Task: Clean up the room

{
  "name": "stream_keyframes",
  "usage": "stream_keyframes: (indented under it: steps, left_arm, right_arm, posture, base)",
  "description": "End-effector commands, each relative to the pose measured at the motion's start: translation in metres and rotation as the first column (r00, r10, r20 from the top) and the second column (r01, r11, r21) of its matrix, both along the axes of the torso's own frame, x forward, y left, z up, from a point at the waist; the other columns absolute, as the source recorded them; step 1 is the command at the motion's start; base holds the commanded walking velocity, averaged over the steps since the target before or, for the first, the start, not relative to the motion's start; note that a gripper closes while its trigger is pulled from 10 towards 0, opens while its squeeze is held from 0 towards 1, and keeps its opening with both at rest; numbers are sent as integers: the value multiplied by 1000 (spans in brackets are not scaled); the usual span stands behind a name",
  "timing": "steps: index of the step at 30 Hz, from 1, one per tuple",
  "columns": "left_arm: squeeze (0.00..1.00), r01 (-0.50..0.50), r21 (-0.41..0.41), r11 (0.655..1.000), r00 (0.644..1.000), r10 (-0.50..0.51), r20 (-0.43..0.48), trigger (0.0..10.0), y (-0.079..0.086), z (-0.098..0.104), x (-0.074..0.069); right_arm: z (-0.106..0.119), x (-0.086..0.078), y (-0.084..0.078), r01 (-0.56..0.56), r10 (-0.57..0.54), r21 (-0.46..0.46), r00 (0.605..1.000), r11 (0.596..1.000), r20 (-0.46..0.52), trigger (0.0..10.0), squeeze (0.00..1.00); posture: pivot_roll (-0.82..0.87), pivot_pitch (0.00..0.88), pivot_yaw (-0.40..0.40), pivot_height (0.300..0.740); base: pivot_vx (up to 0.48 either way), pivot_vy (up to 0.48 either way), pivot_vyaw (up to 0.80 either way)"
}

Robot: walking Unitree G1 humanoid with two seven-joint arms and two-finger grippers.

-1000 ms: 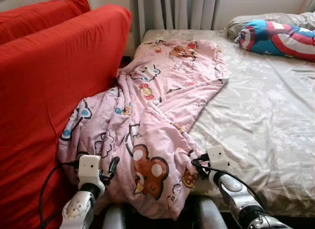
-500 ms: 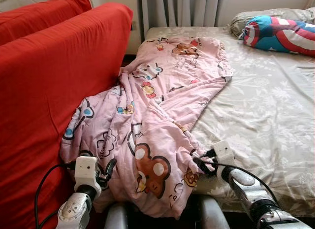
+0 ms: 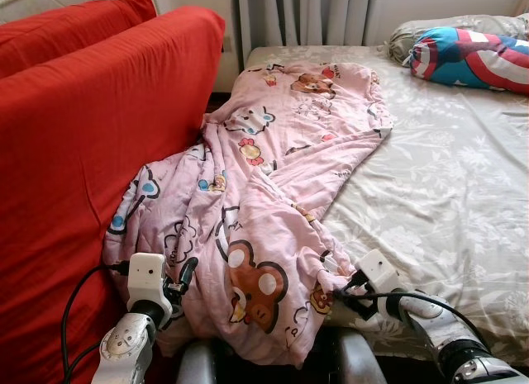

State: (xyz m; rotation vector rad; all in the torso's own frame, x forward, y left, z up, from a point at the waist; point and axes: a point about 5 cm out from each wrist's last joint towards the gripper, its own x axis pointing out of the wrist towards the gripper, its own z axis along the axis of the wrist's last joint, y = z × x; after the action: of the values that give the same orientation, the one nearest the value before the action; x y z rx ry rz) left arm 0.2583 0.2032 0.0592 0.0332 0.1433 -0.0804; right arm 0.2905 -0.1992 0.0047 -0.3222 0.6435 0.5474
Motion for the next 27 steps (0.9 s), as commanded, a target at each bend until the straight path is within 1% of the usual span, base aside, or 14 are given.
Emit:
stream_keyframes:
  steps: [1,5,7,9,13,14,15,20,24,25,27]
  left_arm:
    - [0,-4,16,1000,1000,4,-12,10000,4,-1,2]
    - [0,-3,14,1000,1000,3,-11,10000,2,-1,3]
    - [0,-2,14,1000,1000,2,-11,10000,2,-1,3]
    - [0,-3,13,1000,1000,4,-11,10000,1,-1,2]
    - [0,-5,10,1000,1000,5,-15,10000,0,-3,-1]
    - [0,-5,10,1000,1000,5,-15,10000,0,-3,-1]
    - [0,-6,9,1000,1000,6,-16,10000,-1,-3,-1]
    - [0,-6,8,1000,1000,6,-18,10000,-2,-4,-3]
    - [0,-3,12,1000,1000,3,-20,10000,-3,-4,-6]
    - [0,-5,13,1000,1000,6,-21,10000,-2,-4,-8]
    - [0,-12,13,1000,1000,12,-24,10000,-1,-5,-10]
  right_arm:
    - [3,4,2,4,-2,-40,1000,999,31,10000,0]
    - [5,8,-2,45,-38,-105,997,993,68,10000,0]
    - [6,11,-7,106,-94,-137,991,985,92,10000,0]
    - [6,11,-8,112,-97,-154,991,982,97,10000,0]
    - [-3,3,2,61,-53,-145,997,988,58,10000,0]
    - [-3,3,2,61,-53,-145,997,988,58,10000,0]
    - [-6,1,6,50,-44,-137,998,989,47,10000,0]
    - [-12,-4,13,27,-24,-133,999,991,28,10000,0]
    - [-14,-5,17,25,-21,-147,999,989,33,10000,0]
    - [-13,-4,19,18,-11,-153,999,988,46,10000,0]
    - [-10,0,19,47,-34,-162,996,986,79,10000,0]
  posture:
    - [9,38,50,578]
    - [10,46,47,578]
    - [10,56,44,578]
    - [10,61,42,578]
    - [14,78,34,578]
    - [14,78,34,578]
    - [15,86,32,578]
    - [17,94,31,578]
    - [22,105,28,578]
    - [24,113,25,578]
    - [25,117,24,578]
  base:
    - [0,0,0]
    - [0,0,0]
    - [0,0,0]
    - [0,0,0]
    - [0,0,0]
    - [0,0,0]
    - [0,0,0]
    - [0,0,0]
    - [0,0,0]
    - [0,0,0]
    - [0,0,0]
